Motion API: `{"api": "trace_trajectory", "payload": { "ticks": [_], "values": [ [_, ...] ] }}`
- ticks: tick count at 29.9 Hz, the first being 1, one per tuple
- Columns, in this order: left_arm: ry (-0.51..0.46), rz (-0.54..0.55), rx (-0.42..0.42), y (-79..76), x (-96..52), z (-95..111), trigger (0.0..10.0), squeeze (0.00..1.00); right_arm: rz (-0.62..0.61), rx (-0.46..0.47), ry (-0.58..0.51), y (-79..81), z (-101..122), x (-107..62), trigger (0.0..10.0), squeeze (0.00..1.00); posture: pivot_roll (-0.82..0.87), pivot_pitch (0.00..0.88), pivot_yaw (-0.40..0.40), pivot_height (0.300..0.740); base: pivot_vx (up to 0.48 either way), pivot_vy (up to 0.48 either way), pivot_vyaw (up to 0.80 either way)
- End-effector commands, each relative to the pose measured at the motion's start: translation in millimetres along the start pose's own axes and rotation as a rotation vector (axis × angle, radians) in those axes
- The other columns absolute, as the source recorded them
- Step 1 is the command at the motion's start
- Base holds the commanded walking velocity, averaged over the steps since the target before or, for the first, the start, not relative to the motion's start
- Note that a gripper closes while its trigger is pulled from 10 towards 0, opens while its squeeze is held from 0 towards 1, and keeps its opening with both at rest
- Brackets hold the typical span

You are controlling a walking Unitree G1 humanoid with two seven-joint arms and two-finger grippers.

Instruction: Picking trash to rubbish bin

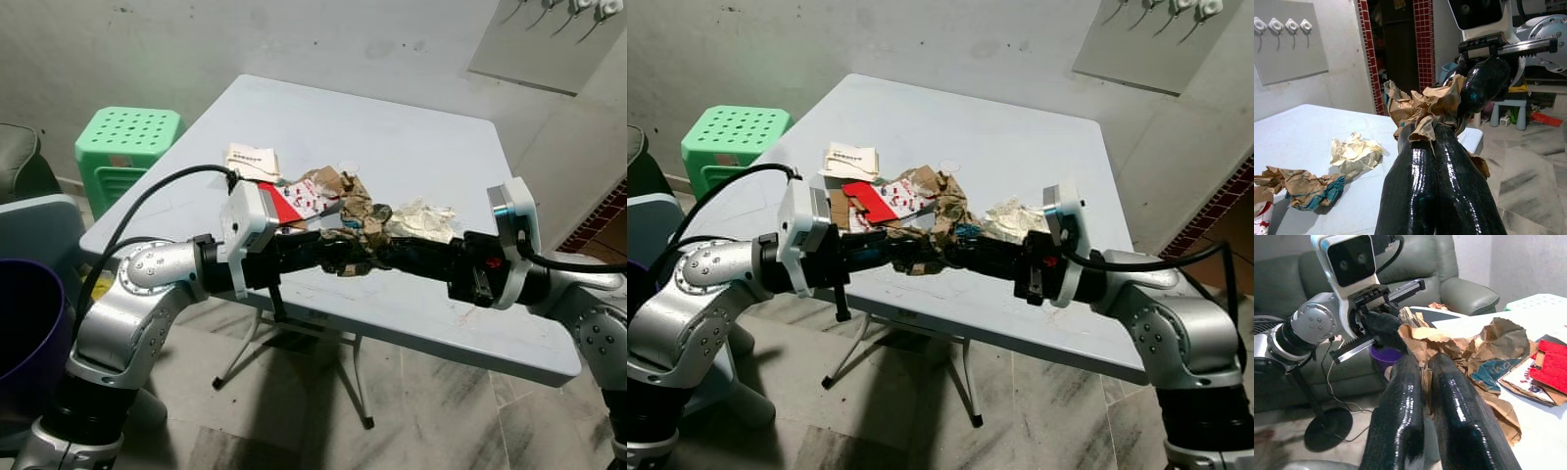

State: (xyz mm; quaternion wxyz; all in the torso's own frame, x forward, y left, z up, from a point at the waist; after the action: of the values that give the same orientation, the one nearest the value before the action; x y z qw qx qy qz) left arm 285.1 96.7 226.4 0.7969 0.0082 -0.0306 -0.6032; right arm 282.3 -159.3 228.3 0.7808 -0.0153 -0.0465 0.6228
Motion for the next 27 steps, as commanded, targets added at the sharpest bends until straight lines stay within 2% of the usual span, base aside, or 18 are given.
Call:
{"api": "trace_trajectory", "payload": {
  "ticks": [1,5,6,12,19,24,25,27],
  "values": [
    [-0.003,-0.021,0.019,-1.7,1.4,6.2,0.0,0.00,-0.019,-0.043,-0.006,-2.1,8.6,-1.6,10.0,1.00,0.06,0.057,-0.094,0.740,0.000,0.000,0.00],
    [0.016,-0.016,0.037,-2.1,1.4,4.1,0.0,0.00,-0.021,-0.032,-0.018,-1.9,8.3,-2.0,10.0,1.00,0.06,0.058,-0.093,0.740,0.000,0.000,0.00],
    [0.024,-0.001,0.034,-1.0,1.7,2.3,10.0,0.00,-0.042,-0.041,-0.019,-3.4,7.9,-2.0,10.0,1.00,0.06,0.058,-0.093,0.740,0.000,0.000,0.00],
    [0.016,0.040,0.023,1.7,0.5,-1.1,10.0,0.00,-0.099,-0.043,-0.031,-7.4,4.5,-3.9,10.0,1.00,0.06,0.058,-0.093,0.740,0.000,0.000,0.00],
    [-0.018,0.161,0.005,15.3,-6.2,-3.9,10.0,0.00,-0.233,-0.047,-0.050,-18.1,-5.9,-10.9,10.0,1.00,0.06,0.062,-0.095,0.740,0.000,0.000,0.00],
    [-0.035,0.253,0.001,25.3,-11.5,-8.8,10.0,0.00,-0.368,-0.051,-0.075,-31.8,-12.6,-16.2,10.0,1.00,0.07,0.062,-0.092,0.740,0.000,0.000,0.00],
    [-0.047,0.299,-0.009,30.2,-13.6,-11.3,10.0,0.00,-0.441,-0.069,-0.077,-38.7,-15.0,-18.2,10.0,1.00,0.07,0.062,-0.091,0.740,0.000,0.000,0.00],
    [-0.065,0.351,-0.021,35.8,-15.7,-12.8,10.0,0.00,-0.500,-0.070,-0.082,-44.2,-16.9,-19.6,10.0,1.00,0.07,0.059,-0.087,0.740,0.000,0.000,0.00]
  ]
}}
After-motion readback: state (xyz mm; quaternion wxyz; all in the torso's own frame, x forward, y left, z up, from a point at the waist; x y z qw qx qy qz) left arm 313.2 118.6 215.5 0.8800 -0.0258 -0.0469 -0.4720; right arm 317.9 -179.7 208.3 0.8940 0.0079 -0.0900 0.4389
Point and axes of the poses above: a point about 5 cm out from each wrist's last joint towards the gripper, its own x axis pointing out of the wrist towards the gripper, its own z axis along the axis of the wrist's last joint, y = z × x, the point moved 1 cm from there along x, pointing out of the wrist towards the gripper, and after that the axes turned 10 degrees about -x, right-handed, at the moved point
